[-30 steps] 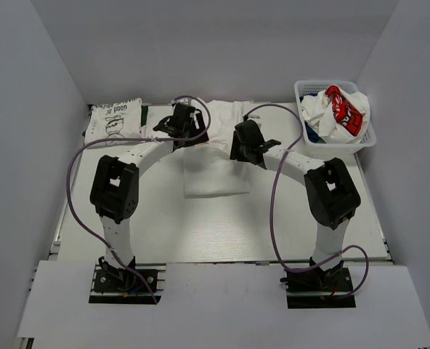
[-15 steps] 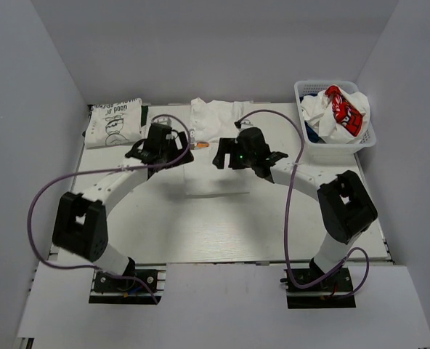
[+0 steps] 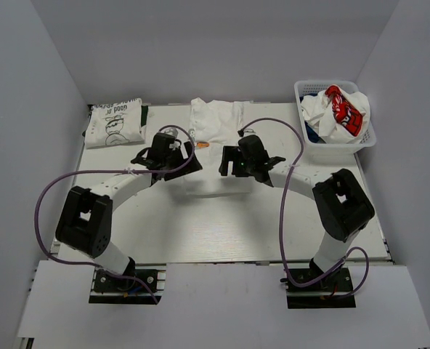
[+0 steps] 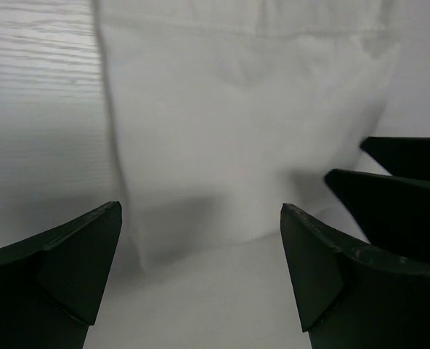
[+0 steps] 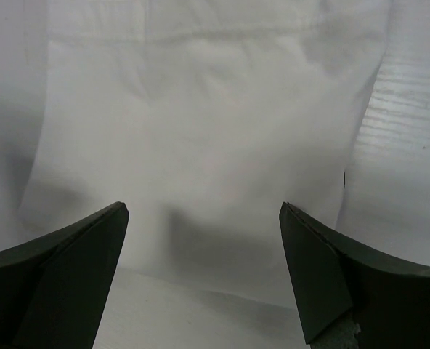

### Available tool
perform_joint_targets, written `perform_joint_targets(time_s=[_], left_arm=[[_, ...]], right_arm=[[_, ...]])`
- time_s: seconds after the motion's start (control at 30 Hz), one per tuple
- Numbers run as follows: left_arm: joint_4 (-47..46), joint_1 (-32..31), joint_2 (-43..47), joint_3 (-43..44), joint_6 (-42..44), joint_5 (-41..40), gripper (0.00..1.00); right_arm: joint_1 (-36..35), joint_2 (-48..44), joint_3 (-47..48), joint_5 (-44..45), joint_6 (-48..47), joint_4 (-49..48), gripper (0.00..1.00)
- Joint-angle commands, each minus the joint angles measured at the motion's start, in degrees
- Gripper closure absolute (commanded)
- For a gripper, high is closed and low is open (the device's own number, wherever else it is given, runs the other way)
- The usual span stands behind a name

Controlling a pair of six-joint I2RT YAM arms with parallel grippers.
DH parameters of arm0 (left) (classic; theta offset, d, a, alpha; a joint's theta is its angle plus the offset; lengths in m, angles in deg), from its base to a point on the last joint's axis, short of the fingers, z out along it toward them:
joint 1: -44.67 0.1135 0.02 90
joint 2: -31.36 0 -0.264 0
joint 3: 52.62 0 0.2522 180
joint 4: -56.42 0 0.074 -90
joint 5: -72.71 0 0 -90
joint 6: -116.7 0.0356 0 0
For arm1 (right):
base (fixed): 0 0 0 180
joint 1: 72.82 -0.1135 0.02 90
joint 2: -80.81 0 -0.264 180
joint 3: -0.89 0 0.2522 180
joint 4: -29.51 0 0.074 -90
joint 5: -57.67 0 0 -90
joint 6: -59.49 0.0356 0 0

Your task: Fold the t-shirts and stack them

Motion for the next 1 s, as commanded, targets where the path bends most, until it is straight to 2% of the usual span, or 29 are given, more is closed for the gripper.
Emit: perform_joint_targets(time_s=[0.0,0.03,0.17,0.33,0.37,0.47,0.5,0.6,0.67,0.7,0.77,0.8,0.87,0.9,0.97], left_arm=[[-10.2,-0.9,-1.9,-1.0,-2.2,12.3,0.00],[-14.0,-1.4,-3.0,-1.0,-2.7,15.8,0.00],[-14.1,-1.9,-10.0,-0.2,-3.4,19.2,0.00],[-14.7,-3.2,-12.3,-6.7,-4.0,21.2,0.00],[-14.7,-3.8,-11.3,-8.0,-4.0,21.2,0.00],[-13.7,-5.2,-8.1,-13.4,-4.0,21.8,0.00],[-13.0,-6.2,-4.5,-16.8,-4.0,21.8,0.00],[-9.8,-8.8,2.6,-22.1,-4.0,23.5,0.00],[-7.0,-9.9,11.3,-22.8,-2.6,24.0,0.00],[-2.8,-10.7,14.2,-22.0,-2.0,21.8,0.00],[2.9,-10.7,21.7,-17.3,-0.9,15.6,0.00],[5.5,-10.7,23.1,-15.5,-0.9,8.8,0.00],[11.3,-10.0,24.7,-10.9,-0.9,2.1,0.00],[12.2,-9.4,24.7,-9.8,-2.8,-3.2,0.00],[16.0,-8.9,22.7,-6.2,-5.0,-9.6,0.00]], right_arm=[[0.0,0.8,-0.8,-2.2,1.4,-1.6,0.10],[-0.1,1.6,-1.5,-2.2,1.8,-1.9,0.10],[-0.3,0.7,-5.6,-2.4,2.9,-3.1,0.10],[-0.4,-2.4,-16.9,-6.8,5.4,-7.5,0.10],[-0.6,-3.7,-21.4,-9.7,5.9,-8.1,0.10],[-1.9,-6.2,-25.2,-14.5,6.9,-9.1,0.10],[-3.0,-8.3,-28.4,-14.7,6.7,-8.1,0.10],[-6.5,-15.0,-32.3,-16.0,6.2,-3.1,0.10],[-9.0,-19.5,-32.4,-17.6,5.5,4.1,0.10],[-10.3,-24.1,-30.9,-19.0,4.9,6.3,0.10],[-10.7,-27.3,-27.6,-17.7,3.4,12.5,0.10],[-10.4,-30.3,-26.5,-15.3,3.3,13.4,0.10],[-10.3,-33.2,-22.2,-9.9,2.2,14.5,0.10],[-9.7,-33.8,-20.4,-3.3,1.9,14.6,0.10],[-8.9,-32.6,-17.7,0.0,1.1,15.5,0.10]])
